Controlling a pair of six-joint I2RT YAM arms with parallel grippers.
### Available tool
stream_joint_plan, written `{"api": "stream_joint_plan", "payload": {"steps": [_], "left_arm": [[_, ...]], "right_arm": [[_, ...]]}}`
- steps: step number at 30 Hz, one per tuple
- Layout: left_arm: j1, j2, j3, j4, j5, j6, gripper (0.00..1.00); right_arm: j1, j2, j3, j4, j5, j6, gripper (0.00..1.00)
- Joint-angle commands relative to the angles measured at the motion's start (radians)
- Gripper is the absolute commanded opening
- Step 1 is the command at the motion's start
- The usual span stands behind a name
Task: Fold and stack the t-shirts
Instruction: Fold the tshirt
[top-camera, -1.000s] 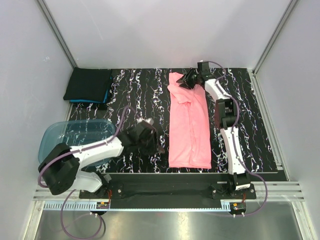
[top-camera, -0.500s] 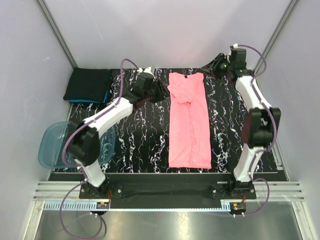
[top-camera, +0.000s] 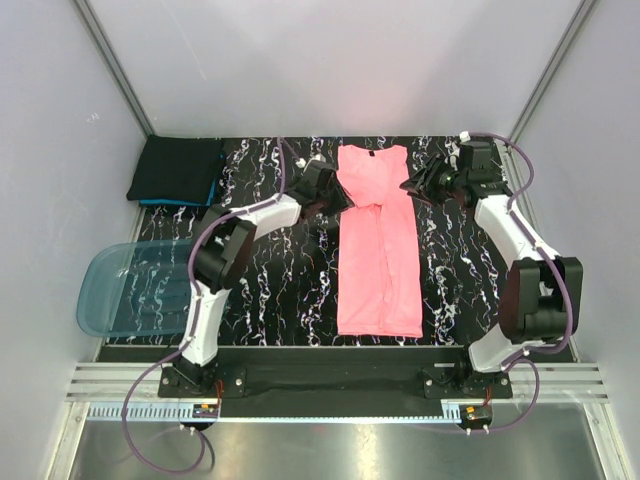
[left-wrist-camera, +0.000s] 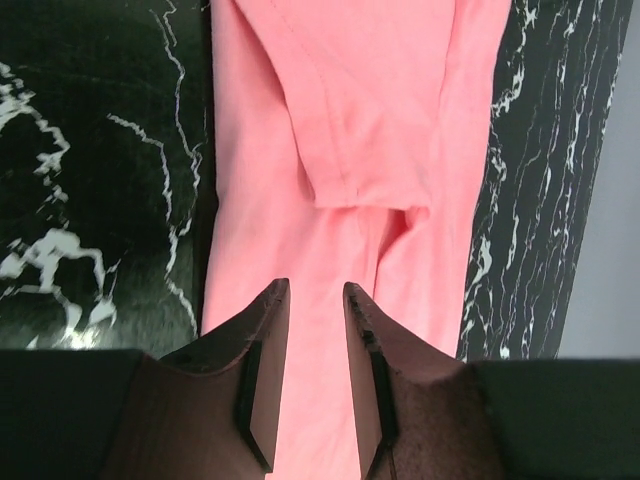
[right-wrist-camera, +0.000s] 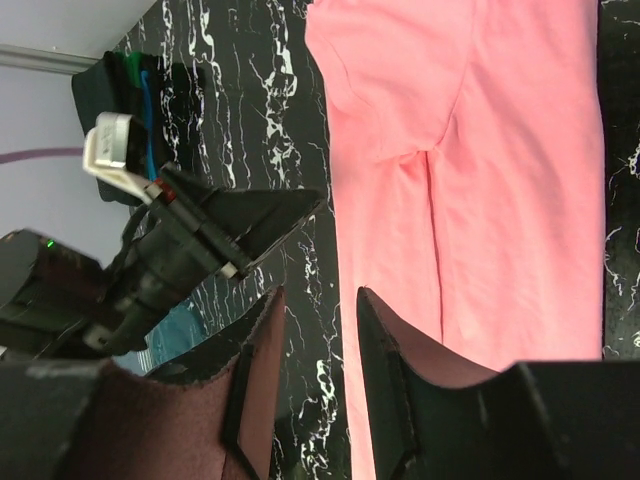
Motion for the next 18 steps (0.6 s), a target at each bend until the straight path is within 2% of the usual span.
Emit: {"api": "stream_joint_plan", "payload": {"steps": [1,5,18], "left_arm": [[-0.022,0.047,0.103,0.114,-0.020,-0.050,0.33],[-0.025,0.104,0.154,0.102,-0.036,-0.097,0.35],[-0.032,0.183,0.177,0.128,-0.051,-0.147,0.38]], "right_arm": [[0.001,-0.087,-0.013,0.037,-0.003,-0.044,0.42],[0.001,-0.103,-0.019,0.041,-0.009,-0.044,0.42],[-0.001,-0.130,-0.024,0.048,-0.013,-0.047,0.42]]}}
